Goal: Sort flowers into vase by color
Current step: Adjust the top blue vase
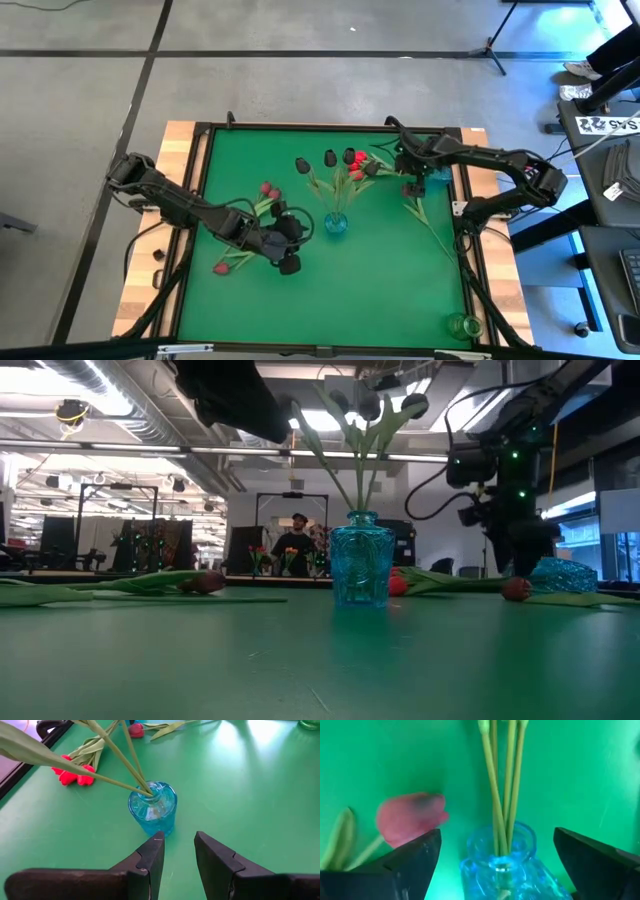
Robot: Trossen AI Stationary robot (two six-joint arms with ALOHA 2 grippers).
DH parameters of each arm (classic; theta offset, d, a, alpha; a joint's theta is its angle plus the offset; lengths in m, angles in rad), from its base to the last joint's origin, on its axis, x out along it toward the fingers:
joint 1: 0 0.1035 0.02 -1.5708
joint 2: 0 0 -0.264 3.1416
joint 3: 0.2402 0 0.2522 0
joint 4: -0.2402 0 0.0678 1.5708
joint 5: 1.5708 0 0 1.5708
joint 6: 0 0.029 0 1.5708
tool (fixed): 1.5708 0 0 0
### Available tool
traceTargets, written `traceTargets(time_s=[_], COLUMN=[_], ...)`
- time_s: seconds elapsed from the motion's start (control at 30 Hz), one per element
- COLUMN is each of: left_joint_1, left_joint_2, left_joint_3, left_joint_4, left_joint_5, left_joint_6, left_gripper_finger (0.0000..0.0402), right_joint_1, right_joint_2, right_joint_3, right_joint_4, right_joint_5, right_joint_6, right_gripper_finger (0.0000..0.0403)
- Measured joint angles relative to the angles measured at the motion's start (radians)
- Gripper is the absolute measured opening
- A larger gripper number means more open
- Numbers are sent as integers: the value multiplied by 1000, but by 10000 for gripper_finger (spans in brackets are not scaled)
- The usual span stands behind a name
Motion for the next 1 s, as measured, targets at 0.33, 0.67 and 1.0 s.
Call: traceTargets(time_s=[0.33,0.67,1.0], left_joint_1=[-35,-41,-41], left_joint_2=[0,0,0], left_joint_3=[0,0,-1], left_joint_4=[-19,-36,-54], left_joint_5=[-39,-40,-40], left_joint_6=[-5,-7,-11], left_gripper_finger=[105,105,105], right_joint_1=[-30,-153,-150], right_joint_2=[0,2,93], right_joint_3=[-17,-17,-16], right_joint_4=[22,60,91], right_joint_5=[75,-83,-78], right_joint_6=[-55,-78,-104], right_gripper_finger=[335,309,266])
